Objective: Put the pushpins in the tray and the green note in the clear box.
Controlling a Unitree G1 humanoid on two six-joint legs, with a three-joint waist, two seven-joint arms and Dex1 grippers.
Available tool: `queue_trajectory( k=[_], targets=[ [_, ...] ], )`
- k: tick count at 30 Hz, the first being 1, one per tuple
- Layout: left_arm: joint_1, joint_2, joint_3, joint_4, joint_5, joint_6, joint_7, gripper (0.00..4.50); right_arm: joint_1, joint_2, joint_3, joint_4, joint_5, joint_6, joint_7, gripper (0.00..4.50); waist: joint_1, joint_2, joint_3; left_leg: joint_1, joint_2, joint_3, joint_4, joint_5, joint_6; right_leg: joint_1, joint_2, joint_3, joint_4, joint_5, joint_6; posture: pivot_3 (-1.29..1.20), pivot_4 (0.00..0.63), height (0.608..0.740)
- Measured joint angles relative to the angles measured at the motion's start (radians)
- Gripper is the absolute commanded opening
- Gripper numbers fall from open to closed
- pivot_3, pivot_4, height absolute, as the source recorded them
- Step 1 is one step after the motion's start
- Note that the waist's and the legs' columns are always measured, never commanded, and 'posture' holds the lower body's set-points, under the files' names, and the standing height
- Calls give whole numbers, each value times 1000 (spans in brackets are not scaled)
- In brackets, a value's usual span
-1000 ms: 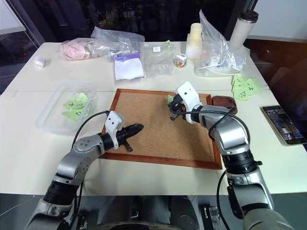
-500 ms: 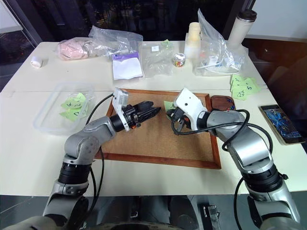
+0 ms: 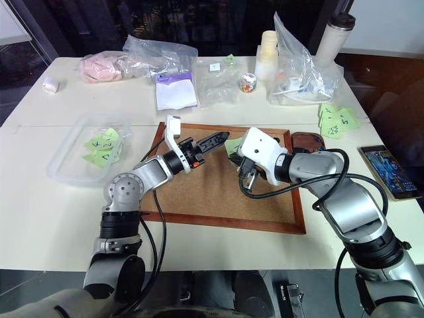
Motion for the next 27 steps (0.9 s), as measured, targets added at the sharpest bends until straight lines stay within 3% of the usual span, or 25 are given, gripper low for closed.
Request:
queue_trajectory(
  k=[3,9,20,27],
  targets=[
    [1,-2,-11,0,-11,38,0,2935,-5,0,0,-7,2,0,7,0,0,0,0,0,0,0,0,0,0,0,0,0,0,0,0,0,150,740],
    [2,-11,-16,0,-17,55,3,142,-9,-1,0,-7,2,1,8,0,1,0,0,0,0,0,0,0,0,0,0,0,0,0,0,0,150,740],
    [11,-4,-11,0,-13,26,19,57,-28,5,-39,-7,35,37,-3,0,1,0,0,0,0,0,0,0,0,0,0,0,0,0,0,0,150,740],
    [75,114,-123,-9,121,-89,-58,57,-134,56,-255,78,158,151,-55,0,3,0,0,0,0,0,0,0,0,1,-1,0,0,0,0,0,150,740]
  ],
)
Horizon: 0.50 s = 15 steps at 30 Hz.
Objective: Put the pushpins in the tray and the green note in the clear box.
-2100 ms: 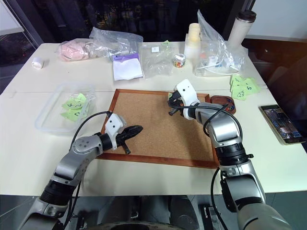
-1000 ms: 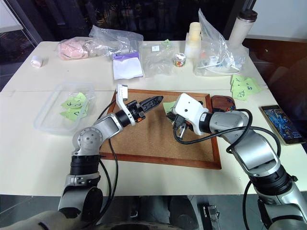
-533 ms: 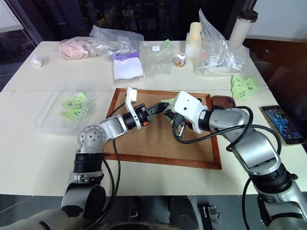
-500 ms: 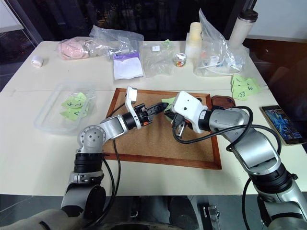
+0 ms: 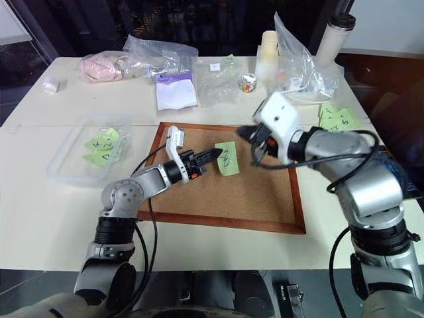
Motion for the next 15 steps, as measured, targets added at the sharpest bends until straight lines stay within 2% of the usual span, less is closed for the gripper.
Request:
queue_trajectory(
  k=[6,10,15],
  targets=[
    [70,160,-106,-120,111,-107,-124,57,15,22,-132,288,-16,-38,-89,0,0,0,0,0,0,1,-1,0,0,0,0,0,-1,0,0,0,150,740],
    [97,267,-135,-228,141,-150,-207,57,61,20,-150,508,-91,-139,-145,0,-2,0,0,0,0,2,-1,0,0,0,0,1,-1,0,0,0,150,740],
    [131,367,-137,-294,145,-173,-290,57,92,20,-145,632,-130,-212,-161,0,-8,2,0,0,1,3,-1,0,0,-1,1,2,0,0,0,0,150,740]
  ],
)
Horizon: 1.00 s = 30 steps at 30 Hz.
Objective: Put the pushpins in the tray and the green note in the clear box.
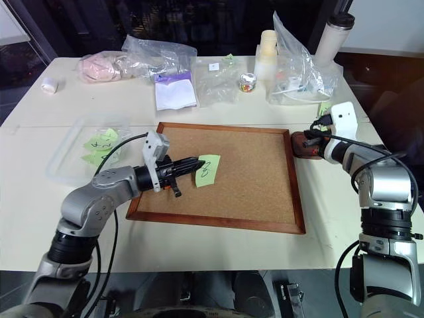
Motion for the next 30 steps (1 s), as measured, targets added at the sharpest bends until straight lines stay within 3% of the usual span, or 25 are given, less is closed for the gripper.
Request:
queue_trajectory(
  k=[6,10,15,25,30],
  targets=[
    [1,58,53,4,11,-35,-6,57,-1,1,21,79,-35,-50,-25,0,3,0,0,0,0,0,0,0,0,0,0,0,0,0,0,0,150,740],
    [-11,80,77,10,24,-53,-6,0,-1,6,20,124,-41,-65,-41,1344,6,0,0,0,0,0,0,0,0,0,0,0,0,0,0,0,150,740],
    [-54,54,125,46,24,-64,32,0,-1,7,20,124,-45,-80,-41,3979,5,0,0,0,0,0,0,0,0,0,0,0,0,0,0,0,150,740],
    [-101,64,258,96,18,-74,107,0,-20,19,21,-30,0,-17,-26,3979,2,0,0,0,1,0,0,0,0,-1,0,0,1,0,0,0,150,740],
    [-79,61,268,95,15,-75,109,0,-25,21,31,22,-9,-36,-29,3979,9,0,0,0,0,1,1,0,0,0,-2,0,1,0,0,0,150,740]
  ],
)
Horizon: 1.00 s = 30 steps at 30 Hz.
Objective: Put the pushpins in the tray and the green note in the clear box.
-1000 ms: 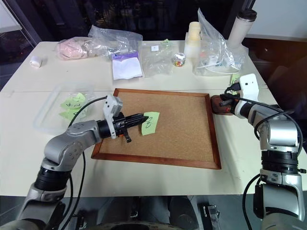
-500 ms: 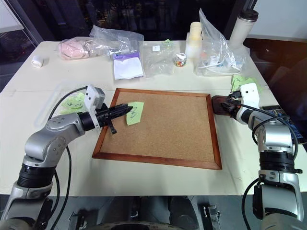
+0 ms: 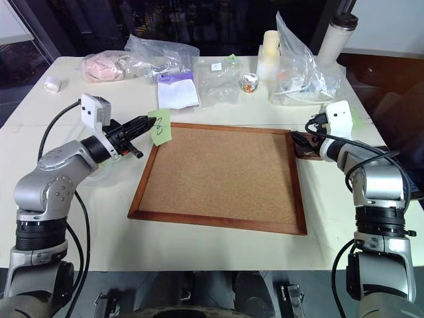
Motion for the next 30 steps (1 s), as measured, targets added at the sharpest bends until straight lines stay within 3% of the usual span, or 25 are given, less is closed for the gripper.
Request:
queue_trajectory(
  k=[10,19,24,30],
  targets=[
    [5,-3,0,-6,-14,0,4,0,0,-27,-2,202,-52,-119,9,3979,-9,0,0,0,0,0,0,0,0,0,1,0,1,0,0,0,150,740],
    [5,2,9,-7,-15,3,8,0,-22,-15,19,239,-73,-151,18,3979,-8,0,0,0,1,1,0,0,-1,-1,1,0,1,0,0,0,150,740],
    [5,23,44,-3,-10,-3,45,0,-35,-18,21,44,-3,-45,90,3979,-8,0,0,0,2,0,0,0,0,-1,2,0,1,0,0,0,150,740],
    [-11,43,104,91,86,-86,164,0,26,-26,92,-335,182,102,283,3979,-2,0,0,0,3,0,0,0,0,-1,1,0,1,0,0,0,150,740]
  ],
)
